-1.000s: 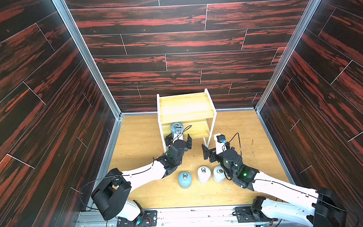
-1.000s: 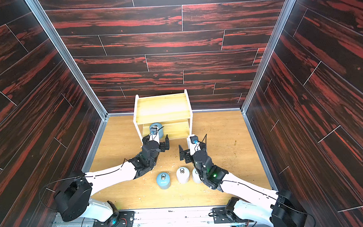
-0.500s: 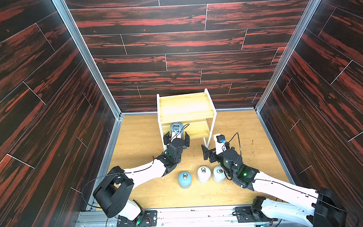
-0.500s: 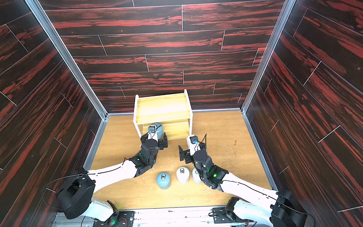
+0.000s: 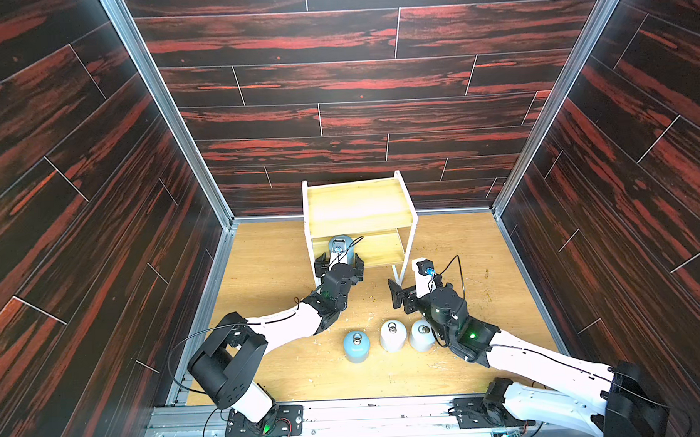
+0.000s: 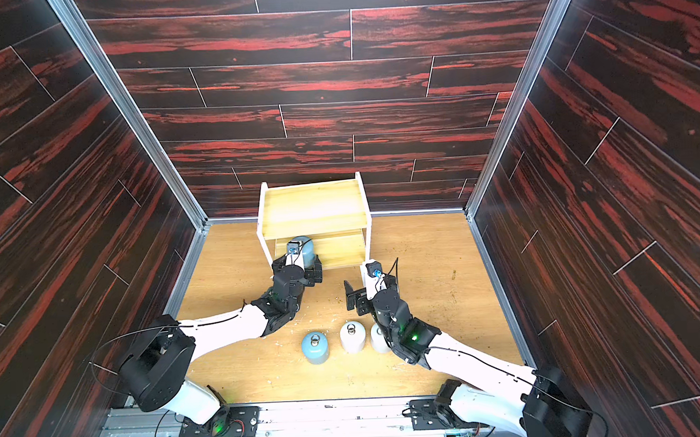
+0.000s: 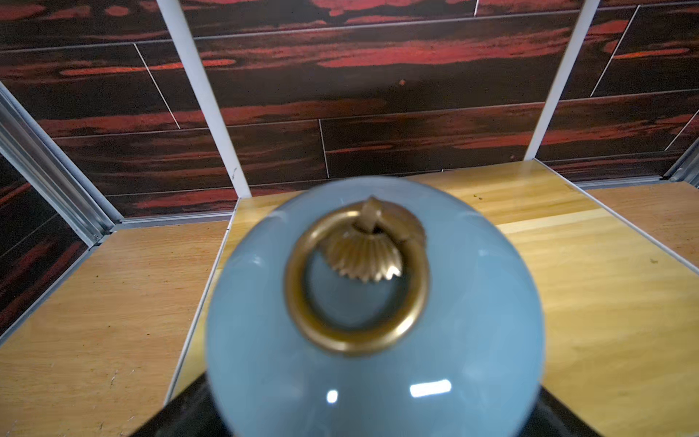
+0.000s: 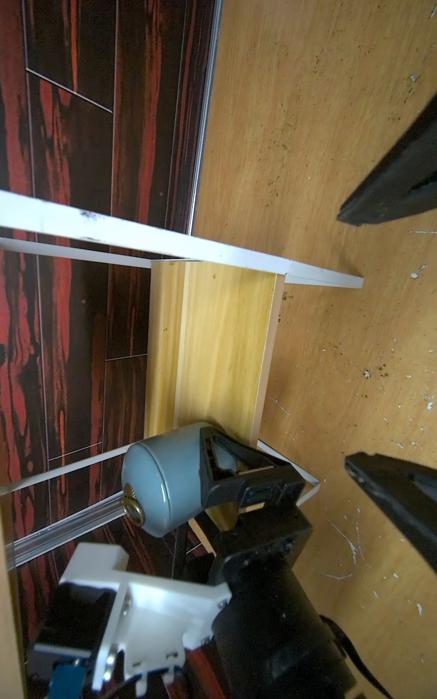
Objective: Remove the tea canisters from the shelf
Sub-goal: Pick up the tea canister from the shelf.
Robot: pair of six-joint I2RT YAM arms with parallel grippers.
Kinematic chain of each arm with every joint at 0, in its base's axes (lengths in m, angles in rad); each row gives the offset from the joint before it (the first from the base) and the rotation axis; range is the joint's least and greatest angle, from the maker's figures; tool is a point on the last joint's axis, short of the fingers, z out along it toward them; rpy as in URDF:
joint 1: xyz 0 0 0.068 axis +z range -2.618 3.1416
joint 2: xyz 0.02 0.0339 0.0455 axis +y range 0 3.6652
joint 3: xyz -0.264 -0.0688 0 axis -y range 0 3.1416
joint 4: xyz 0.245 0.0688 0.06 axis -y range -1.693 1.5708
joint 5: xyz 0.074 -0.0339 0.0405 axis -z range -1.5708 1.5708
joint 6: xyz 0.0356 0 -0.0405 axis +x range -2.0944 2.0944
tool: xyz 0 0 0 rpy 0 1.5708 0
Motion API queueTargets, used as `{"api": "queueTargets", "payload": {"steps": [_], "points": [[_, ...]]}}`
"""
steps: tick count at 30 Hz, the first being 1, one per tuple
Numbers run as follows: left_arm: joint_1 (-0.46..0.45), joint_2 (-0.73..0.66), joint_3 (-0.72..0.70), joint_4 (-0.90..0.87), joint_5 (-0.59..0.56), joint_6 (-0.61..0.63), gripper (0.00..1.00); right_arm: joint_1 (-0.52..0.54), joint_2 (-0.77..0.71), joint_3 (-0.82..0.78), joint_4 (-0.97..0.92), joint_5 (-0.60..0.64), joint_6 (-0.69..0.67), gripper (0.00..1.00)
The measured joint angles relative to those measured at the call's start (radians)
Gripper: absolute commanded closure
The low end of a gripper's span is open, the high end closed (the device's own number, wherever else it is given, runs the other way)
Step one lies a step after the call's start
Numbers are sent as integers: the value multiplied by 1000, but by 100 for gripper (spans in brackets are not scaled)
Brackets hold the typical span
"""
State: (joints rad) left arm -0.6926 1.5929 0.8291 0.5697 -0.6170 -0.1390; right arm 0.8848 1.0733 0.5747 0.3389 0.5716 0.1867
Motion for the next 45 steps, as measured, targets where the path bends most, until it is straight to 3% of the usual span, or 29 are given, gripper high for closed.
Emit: {"api": "queueTargets", "payload": {"steps": [25, 45], "points": [[42, 41, 45, 53, 45, 38, 3, -2, 15, -2, -3, -25, 7, 2], [59, 63, 55, 68, 95, 39, 23, -6, 15, -2, -3, -30, 14, 2]]}}
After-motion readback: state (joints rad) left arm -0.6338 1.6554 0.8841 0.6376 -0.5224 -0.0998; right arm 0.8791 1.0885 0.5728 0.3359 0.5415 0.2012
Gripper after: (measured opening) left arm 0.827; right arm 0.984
